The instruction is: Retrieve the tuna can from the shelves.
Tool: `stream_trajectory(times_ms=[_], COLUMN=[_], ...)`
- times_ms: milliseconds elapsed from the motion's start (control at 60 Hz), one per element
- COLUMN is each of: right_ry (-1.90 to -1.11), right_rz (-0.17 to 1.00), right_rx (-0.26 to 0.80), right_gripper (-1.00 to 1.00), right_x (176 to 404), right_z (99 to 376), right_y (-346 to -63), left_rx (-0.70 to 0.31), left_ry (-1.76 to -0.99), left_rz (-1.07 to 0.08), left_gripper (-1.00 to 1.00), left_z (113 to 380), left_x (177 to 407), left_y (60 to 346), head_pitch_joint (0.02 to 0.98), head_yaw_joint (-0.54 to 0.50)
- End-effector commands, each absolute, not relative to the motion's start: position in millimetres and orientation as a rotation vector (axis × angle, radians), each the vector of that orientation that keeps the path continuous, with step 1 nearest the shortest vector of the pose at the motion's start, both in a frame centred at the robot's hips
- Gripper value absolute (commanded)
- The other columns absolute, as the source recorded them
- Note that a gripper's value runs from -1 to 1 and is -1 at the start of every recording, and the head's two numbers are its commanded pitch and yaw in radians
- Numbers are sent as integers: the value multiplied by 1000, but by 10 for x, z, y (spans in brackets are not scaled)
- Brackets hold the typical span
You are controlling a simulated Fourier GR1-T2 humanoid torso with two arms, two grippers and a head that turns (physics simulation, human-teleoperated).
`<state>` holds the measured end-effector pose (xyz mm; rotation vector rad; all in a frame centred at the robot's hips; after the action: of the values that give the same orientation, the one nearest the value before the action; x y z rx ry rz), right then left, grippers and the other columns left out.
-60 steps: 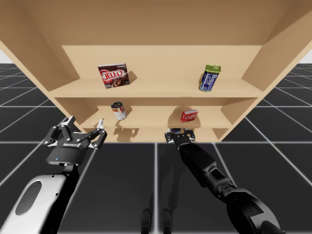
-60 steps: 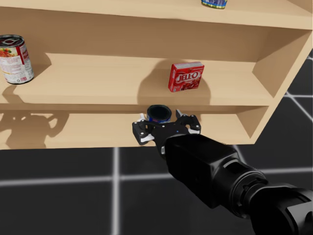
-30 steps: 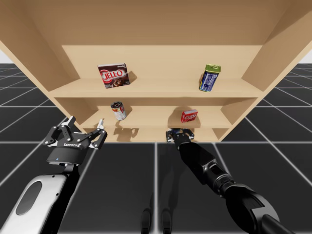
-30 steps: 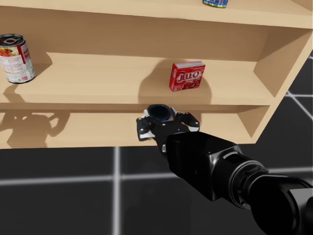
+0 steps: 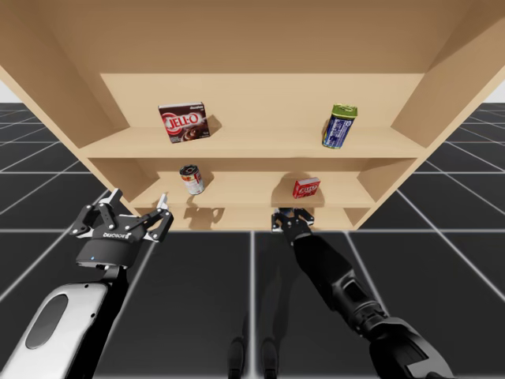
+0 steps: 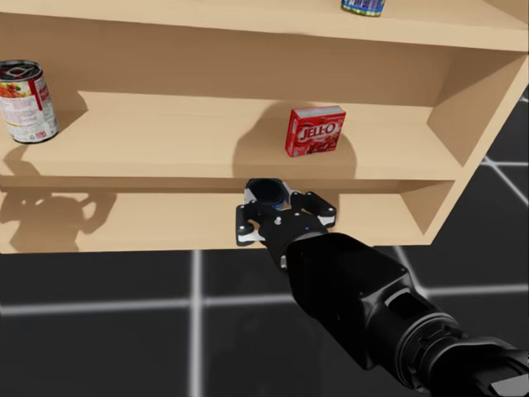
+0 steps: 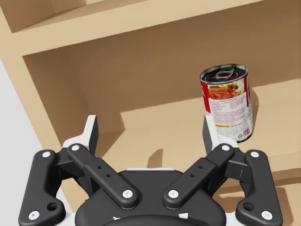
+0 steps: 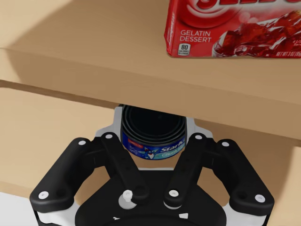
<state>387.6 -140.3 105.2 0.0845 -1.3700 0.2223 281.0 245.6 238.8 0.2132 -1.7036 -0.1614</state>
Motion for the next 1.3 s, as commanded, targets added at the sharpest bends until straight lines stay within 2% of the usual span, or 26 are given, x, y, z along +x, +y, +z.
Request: stream_trajectory(times_ms=[17,433,583,683,750,1067,1300], right_ry=[-1417,-1466,-1495,-1500,-1495,-1528,-1517], right_rz=[171,216,248,263,254,282,210], right_rx=[6,-48,-90,-118,-108,-128,-146], right_gripper=[915,912,912,917,933,1000,1000], right_x=[3859,3234,2940,2667,2536,1996,1676], right_z=[1173,1402,1384,1348,1349,1426,1320], right_y=[-1437,-1857,-2021,-2181,-2256,-2402,-2577], left_rx=[210,211,213,212,213,211,209], left_ry=[-1706,-1705,-1705,-1706,-1705,-1709,-1713], left_rz=[-164,-165,-163,-164,-165,-162,-157], left_gripper=[-1000,-1000,-1000,-1000,-1000,-1000,-1000], left_z=[2394,2389,2392,2391,2390,2391,2394], left_x=[2814,2815,2813,2812,2813,2810,2807], left_y=[2442,2435,2439,2438,2437,2444,2457], head_pitch_joint=[730,721,717,712,702,691,692], head_yaw_joint=[-170,-180,-176,-175,-176,-182,-176])
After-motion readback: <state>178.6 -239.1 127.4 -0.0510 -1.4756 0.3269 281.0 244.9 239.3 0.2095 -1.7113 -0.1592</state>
